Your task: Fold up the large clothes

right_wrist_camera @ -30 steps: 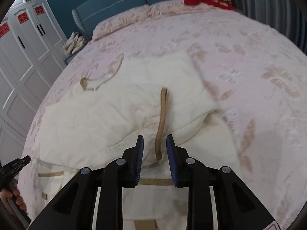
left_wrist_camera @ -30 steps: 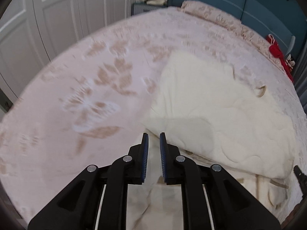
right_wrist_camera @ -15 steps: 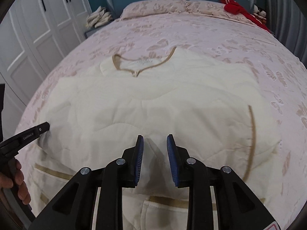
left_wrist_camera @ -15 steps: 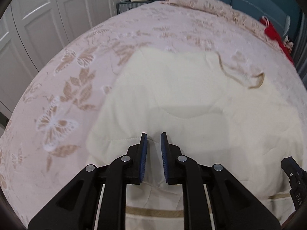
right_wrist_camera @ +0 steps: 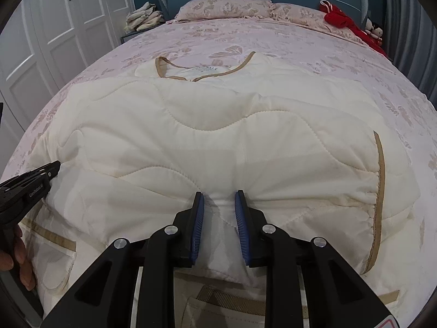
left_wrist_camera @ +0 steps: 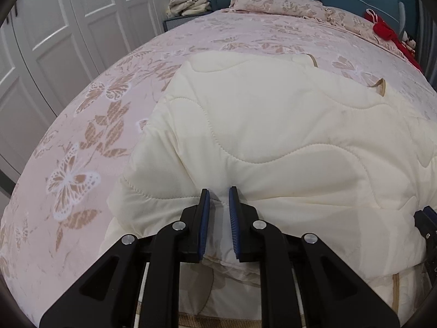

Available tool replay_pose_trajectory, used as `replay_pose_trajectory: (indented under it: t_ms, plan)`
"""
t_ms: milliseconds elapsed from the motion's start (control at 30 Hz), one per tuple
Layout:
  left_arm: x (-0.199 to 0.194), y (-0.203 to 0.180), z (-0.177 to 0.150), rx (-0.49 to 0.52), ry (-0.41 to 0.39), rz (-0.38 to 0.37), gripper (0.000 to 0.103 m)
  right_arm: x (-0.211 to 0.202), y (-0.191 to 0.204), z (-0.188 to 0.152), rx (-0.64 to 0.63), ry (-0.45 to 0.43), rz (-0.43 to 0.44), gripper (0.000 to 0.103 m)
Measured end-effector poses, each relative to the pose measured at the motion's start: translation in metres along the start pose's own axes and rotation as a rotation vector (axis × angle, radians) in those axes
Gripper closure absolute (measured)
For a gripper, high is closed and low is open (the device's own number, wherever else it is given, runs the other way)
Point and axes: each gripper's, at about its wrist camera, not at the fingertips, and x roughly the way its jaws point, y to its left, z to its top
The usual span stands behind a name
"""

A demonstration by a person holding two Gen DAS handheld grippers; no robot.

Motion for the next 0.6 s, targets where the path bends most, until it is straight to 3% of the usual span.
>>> replay_pose_trajectory:
  t_ms: [267,433,500,533,600]
  plan:
    - [0.002,-0.002,-0.006,0.0,-0.04,0.014,0.089,0.0,0.003,-0.005,-0.008,-0.024,-0.01,0.08]
    - [0.001,0.003,-0.004,-0.019,-0.037,-0.016,0.089,-0.019,-0.014,0.011,0.051,-0.026,0.036,0.08]
    - [0.001,0.005,-0.004,-0.033,-0.037,-0.033,0.089,-0.046,-0.035,0.018,0.121,-0.109,0.0,0.062]
    - [0.001,0.005,-0.004,-0.032,-0.039,-0.031,0.089,-0.053,-0.045,0.02,0.153,-0.131,-0.016,0.042]
    - [0.001,0.003,-0.005,-0.023,-0.041,-0.019,0.089,-0.055,-0.067,0.022,0.201,-0.114,-0.057,0.037]
